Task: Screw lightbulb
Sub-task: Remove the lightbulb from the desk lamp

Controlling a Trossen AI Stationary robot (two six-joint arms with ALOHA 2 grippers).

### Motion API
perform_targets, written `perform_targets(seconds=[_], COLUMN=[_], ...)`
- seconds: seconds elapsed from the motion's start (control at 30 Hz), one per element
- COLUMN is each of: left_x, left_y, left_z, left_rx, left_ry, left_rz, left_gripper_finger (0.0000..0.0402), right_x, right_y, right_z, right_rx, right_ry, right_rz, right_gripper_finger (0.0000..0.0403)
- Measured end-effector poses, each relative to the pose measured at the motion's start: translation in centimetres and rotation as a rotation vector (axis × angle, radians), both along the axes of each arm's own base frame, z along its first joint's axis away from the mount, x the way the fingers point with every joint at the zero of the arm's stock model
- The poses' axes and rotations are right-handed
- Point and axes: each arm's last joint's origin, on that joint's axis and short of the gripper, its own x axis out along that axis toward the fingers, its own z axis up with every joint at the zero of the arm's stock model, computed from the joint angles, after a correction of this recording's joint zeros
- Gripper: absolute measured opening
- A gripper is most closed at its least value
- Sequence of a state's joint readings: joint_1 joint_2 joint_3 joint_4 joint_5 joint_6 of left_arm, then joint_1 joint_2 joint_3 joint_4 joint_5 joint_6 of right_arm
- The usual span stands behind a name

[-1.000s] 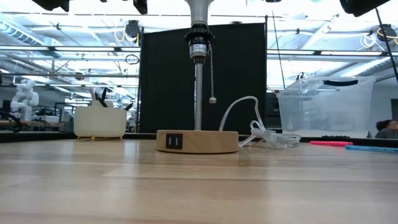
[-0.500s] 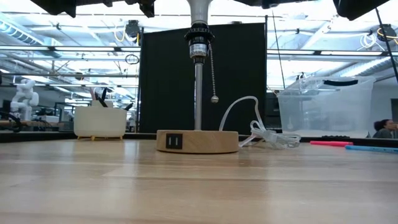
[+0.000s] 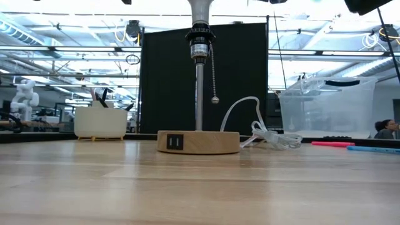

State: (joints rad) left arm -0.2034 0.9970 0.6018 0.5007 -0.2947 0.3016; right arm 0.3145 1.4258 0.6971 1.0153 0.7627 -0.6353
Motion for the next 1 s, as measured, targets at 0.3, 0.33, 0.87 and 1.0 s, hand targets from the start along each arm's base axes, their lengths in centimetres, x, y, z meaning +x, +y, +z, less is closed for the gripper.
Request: perform_targets(seconds=[0.3, 0.33, 0.87, 1.0], left_x=[0.7, 0.7, 0.7, 0.7], left_y=[2.2, 2.3, 2.4, 2.3], left_z=[-0.6, -0.6, -0.2, -0.2], left_rx=[-0.019, -0.018, -0.035, -0.041], left_ry=[0.035, 0.033, -0.005, -0.004], left_rz=[0.039, 0.034, -0.085, -0.111], left_gripper_finger=[0.0003, 0.0003, 0.0001, 0.0], right_x=[-0.5, -0.6, -0.2, 0.0], right_y=[1.9, 2.0, 0.9, 0.6], right_z=[0.0, 0.0, 0.3, 0.3], right_rx=[-0.008, -0.009, -0.018, -0.022], right_ry=[0.006, 0.006, -0.032, -0.035], right_rz=[0.072, 0.077, 0.11, 0.123], right_gripper_finger=[0.0, 0.0, 0.0, 0.0])
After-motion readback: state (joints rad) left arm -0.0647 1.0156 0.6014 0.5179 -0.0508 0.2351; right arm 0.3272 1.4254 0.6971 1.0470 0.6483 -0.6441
